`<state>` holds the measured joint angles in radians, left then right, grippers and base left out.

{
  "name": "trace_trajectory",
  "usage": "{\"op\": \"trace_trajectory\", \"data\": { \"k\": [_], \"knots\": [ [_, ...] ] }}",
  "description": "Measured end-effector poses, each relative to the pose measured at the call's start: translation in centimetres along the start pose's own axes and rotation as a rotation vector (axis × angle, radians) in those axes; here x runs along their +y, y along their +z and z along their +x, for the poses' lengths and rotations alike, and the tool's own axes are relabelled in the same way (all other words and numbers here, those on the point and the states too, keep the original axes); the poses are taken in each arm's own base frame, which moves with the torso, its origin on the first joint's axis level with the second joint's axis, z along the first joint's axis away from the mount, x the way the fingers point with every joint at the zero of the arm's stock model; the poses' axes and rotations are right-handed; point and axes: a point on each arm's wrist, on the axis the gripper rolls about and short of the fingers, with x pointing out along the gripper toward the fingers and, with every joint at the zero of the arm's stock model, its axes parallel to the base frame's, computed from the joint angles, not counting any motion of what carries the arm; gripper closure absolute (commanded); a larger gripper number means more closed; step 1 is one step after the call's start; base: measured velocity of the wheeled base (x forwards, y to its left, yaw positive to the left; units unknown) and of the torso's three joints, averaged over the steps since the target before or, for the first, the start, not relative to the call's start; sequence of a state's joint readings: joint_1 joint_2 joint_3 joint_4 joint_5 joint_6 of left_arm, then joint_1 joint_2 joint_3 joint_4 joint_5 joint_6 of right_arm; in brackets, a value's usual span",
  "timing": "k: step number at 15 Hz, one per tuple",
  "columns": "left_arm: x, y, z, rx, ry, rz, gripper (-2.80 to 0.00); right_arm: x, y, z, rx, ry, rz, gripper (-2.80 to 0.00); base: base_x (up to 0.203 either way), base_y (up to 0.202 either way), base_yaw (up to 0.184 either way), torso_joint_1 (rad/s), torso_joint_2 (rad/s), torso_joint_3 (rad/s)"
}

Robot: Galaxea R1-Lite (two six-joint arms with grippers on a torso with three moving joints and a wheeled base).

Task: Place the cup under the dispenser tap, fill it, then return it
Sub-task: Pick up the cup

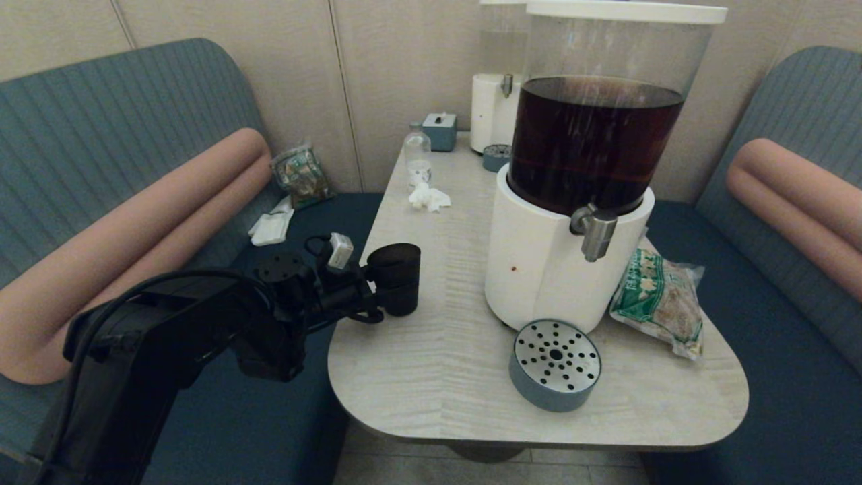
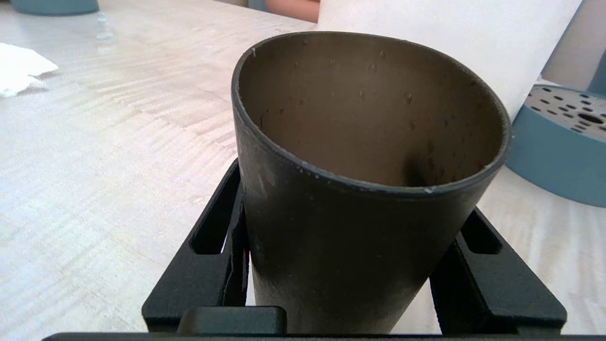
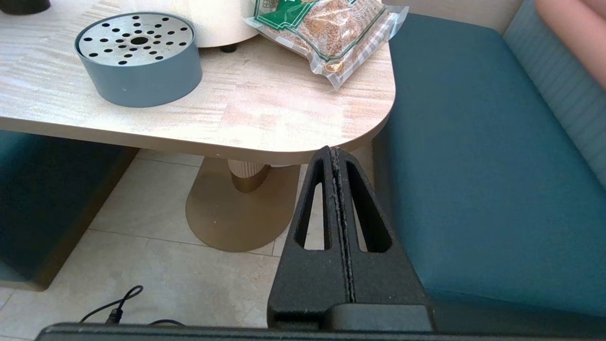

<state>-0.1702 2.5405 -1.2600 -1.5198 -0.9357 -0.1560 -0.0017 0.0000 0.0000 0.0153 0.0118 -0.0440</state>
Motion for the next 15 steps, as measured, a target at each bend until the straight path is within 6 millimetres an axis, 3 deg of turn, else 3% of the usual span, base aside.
{"op": "trace_trajectory", "data": {
  "k": [3,9,12,15],
  "knots": [
    [-0.3,1.6,-0.4,-0.009,0.003,-0.001,0.00,0.0,0.0,0.0,0.000,0.000,0.000,0.00,0.000,0.000,0.000,0.000,0.00,0.000],
    [-2.4,6.6,-1.9,-0.031,0.011,0.024,0.00,0.0,0.0,0.0,0.000,0.000,0.000,0.00,0.000,0.000,0.000,0.000,0.00,0.000],
    [-5.4,8.6,-2.7,-0.016,-0.009,-0.003,0.00,0.0,0.0,0.0,0.000,0.000,0.000,0.00,0.000,0.000,0.000,0.000,0.00,0.000],
    [-10.4,10.5,-1.4,-0.020,-0.102,-0.021,0.00,0.0,0.0,0.0,0.000,0.000,0.000,0.00,0.000,0.000,0.000,0.000,0.00,0.000]
  ]
}}
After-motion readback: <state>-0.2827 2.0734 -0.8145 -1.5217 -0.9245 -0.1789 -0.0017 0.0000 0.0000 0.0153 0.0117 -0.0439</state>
